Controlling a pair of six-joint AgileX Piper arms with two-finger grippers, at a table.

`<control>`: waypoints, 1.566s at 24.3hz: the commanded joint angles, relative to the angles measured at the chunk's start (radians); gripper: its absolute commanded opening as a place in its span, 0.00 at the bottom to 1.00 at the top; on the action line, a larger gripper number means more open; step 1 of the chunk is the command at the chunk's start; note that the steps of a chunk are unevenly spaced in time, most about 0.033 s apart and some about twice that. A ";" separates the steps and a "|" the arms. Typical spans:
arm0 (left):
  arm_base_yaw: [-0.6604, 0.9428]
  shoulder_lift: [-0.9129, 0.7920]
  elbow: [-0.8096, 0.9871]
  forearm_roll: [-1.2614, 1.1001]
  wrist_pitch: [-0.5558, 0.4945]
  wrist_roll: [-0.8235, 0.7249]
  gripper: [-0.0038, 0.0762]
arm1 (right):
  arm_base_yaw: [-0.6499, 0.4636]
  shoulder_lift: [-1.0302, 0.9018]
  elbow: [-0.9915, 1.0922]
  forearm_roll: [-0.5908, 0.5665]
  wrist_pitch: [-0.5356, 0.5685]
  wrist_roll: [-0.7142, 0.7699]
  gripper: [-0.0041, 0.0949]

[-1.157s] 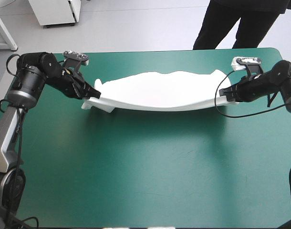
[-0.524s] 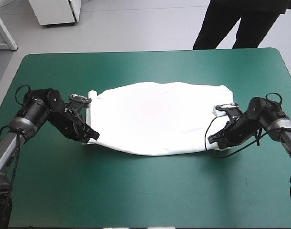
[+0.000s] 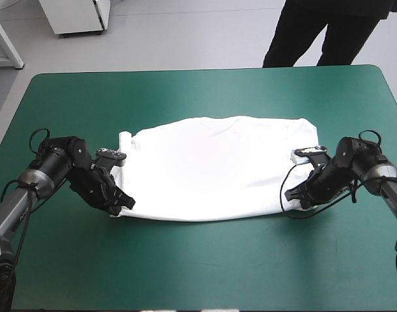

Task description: Fold the cloth

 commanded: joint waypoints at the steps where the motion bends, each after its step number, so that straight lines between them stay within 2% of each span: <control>1: 0.000 -0.039 -0.001 -0.015 0.032 0.002 0.02 | 0.003 -0.043 -0.017 0.001 0.005 0.014 0.03; 4: 0.000 -0.039 0.011 -0.015 0.039 0.002 0.03 | 0.003 -0.043 -0.017 0.005 0.021 0.014 0.06; 6: 0.000 -0.039 0.015 -0.015 0.047 0.005 0.07 | 0.003 -0.043 -0.017 0.014 0.031 0.014 0.14; 8: 0.000 -0.039 0.015 -0.015 0.063 0.005 0.15 | 0.003 -0.043 -0.017 0.013 0.043 0.014 0.26; 9: 0.000 -0.041 0.015 -0.015 0.067 0.005 0.23 | 0.003 -0.043 -0.017 0.013 0.057 0.014 0.40; 10: 0.000 -0.043 0.015 -0.015 0.069 0.005 0.30 | 0.003 -0.050 -0.017 0.011 0.057 0.028 0.47; 11: 0.000 -0.056 0.015 -0.015 0.071 0.005 0.38 | 0.003 -0.064 -0.017 0.011 0.057 0.041 0.59; 12: 0.000 -0.064 0.015 -0.015 0.075 0.005 0.42 | 0.003 -0.077 -0.017 0.005 0.052 0.041 0.62; 13: 0.000 -0.087 0.015 -0.015 0.075 0.005 0.47 | 0.003 -0.111 -0.017 -0.019 0.053 0.047 0.62; 17: 0.000 -0.253 -0.025 -0.019 0.071 -0.006 0.48 | 0.007 -0.246 -0.029 -0.081 0.055 0.099 0.62; 21: 0.000 -0.380 -0.159 0.075 -0.076 -0.097 0.48 | 0.007 -0.351 -0.082 -0.099 0.054 0.168 0.62; 24: 0.001 -0.324 -0.205 0.134 -0.170 -0.137 0.48 | 0.007 -0.378 -0.131 -0.104 0.054 0.170 0.62; 28: 0.001 -0.212 -0.205 0.140 -0.189 -0.141 0.48 | 0.011 -0.378 -0.158 -0.104 0.058 0.170 0.62; 34: 0.001 -0.074 -0.205 0.148 -0.261 -0.141 0.56 | 0.011 -0.378 -0.170 -0.104 0.050 0.170 0.62; 38: 0.013 0.013 -0.205 0.176 -0.278 -0.145 0.58 | 0.011 -0.378 -0.170 -0.104 0.034 0.170 0.62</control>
